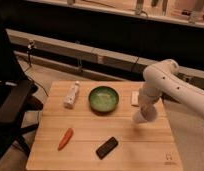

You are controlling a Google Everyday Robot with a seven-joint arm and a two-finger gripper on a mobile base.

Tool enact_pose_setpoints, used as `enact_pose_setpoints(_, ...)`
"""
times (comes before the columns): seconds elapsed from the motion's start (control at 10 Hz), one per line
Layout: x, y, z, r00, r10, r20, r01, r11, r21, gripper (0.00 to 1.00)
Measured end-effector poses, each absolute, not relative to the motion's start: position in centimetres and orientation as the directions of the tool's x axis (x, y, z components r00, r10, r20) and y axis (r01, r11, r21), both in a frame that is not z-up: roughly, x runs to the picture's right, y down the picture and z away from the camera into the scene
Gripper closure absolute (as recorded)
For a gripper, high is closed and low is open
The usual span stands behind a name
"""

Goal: Pick up the ceramic cup

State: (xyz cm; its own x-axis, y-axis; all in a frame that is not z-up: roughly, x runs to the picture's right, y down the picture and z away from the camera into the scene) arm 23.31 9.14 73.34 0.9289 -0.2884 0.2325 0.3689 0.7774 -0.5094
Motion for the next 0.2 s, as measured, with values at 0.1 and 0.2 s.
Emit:
enact_pose_setpoints(0.1,23.24,9.0,73.3,0.928,-0.289,0.233,0.37,0.778,-0.508,1.0)
enact_pose_setpoints(0.2,23.22,8.86,73.26,0.928,-0.289,0.234,0.37,0.778,-0.508,1.0)
